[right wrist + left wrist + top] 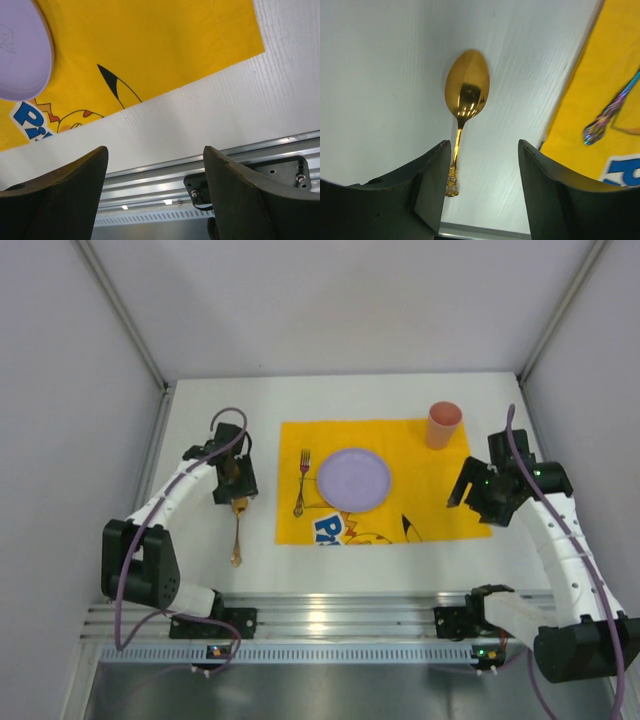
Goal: Set the dinner table for one person
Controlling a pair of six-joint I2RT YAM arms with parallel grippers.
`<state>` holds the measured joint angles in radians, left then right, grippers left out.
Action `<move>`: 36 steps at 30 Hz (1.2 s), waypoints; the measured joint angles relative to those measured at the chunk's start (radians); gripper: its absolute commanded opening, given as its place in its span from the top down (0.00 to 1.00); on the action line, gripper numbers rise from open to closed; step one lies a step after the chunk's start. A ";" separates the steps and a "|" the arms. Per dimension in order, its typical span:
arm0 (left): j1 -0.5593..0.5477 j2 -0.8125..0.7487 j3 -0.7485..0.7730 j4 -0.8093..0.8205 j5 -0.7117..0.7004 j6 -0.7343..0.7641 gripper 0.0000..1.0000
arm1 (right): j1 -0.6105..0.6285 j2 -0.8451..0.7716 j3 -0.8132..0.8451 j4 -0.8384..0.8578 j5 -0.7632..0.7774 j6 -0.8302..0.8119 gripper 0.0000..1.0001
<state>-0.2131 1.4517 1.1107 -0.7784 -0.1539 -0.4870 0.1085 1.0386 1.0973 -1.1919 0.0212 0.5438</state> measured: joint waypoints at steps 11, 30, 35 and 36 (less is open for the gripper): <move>-0.021 0.035 -0.169 0.006 0.002 0.097 0.48 | 0.000 0.065 0.002 0.024 -0.034 -0.019 0.23; 0.029 0.207 -0.140 0.017 0.054 0.108 1.00 | 0.000 0.068 0.025 0.021 -0.014 -0.039 0.23; 0.028 0.207 -0.068 0.010 0.210 0.096 1.00 | 0.001 0.067 0.025 0.035 -0.072 -0.052 0.22; 0.022 0.205 -0.033 0.011 0.261 0.090 1.00 | 0.001 0.064 0.025 0.049 -0.108 -0.054 0.21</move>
<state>-0.1913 1.6569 1.0779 -0.7670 0.1066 -0.3973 0.1097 1.1030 1.1225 -1.1431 -0.0864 0.4896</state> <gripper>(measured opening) 0.044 0.777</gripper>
